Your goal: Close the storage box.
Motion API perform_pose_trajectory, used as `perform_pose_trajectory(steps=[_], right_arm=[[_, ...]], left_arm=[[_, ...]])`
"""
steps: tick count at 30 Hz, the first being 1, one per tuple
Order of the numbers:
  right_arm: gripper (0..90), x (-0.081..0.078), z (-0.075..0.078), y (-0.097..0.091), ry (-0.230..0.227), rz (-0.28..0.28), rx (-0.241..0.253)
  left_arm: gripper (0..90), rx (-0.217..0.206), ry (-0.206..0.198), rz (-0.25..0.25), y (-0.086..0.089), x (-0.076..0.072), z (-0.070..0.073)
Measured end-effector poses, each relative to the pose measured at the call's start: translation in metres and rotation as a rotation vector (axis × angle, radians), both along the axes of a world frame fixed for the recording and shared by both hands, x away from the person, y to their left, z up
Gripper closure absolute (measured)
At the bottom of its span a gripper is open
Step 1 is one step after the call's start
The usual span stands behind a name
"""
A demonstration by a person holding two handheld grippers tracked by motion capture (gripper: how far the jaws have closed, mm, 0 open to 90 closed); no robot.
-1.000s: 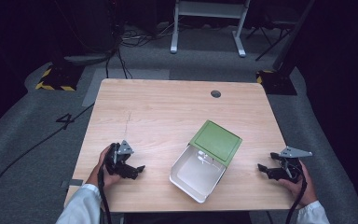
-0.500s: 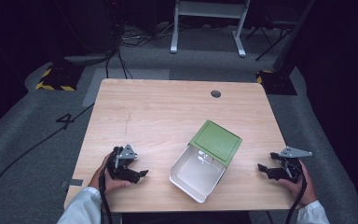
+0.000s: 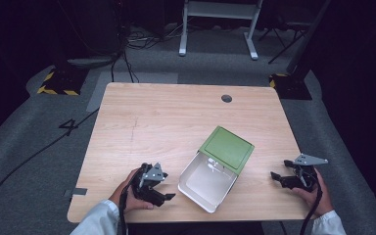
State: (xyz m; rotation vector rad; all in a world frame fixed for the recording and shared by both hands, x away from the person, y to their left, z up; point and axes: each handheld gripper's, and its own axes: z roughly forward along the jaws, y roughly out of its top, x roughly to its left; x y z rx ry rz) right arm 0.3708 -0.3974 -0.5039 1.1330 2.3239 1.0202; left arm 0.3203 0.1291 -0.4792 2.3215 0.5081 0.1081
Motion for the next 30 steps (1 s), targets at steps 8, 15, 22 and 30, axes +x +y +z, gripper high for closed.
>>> perform_pose_trajectory(steps=[8, 15, 22, 30], right_arm=[[15.7, 0.0, 0.0, 0.0, 0.0, 0.0, -0.001], [15.7, 0.0, 0.0, 0.0, 0.0, 0.0, 0.0], [15.7, 0.0, 0.0, 0.0, 0.0, 0.0, -0.001], [15.7, 0.0, 0.0, 0.0, 0.0, 0.0, 0.0]], left_arm=[[25.7, -0.03, -0.009, 0.006, -0.007, 0.002, 0.003], [26.6, -0.035, -0.014, -0.013, -0.014, 0.002, 0.003], [27.5, -0.022, -0.045, -0.04, -0.022, -0.004, 0.007], [37.0, -0.103, -0.063, -0.04, -0.015, -0.012, 0.018]])
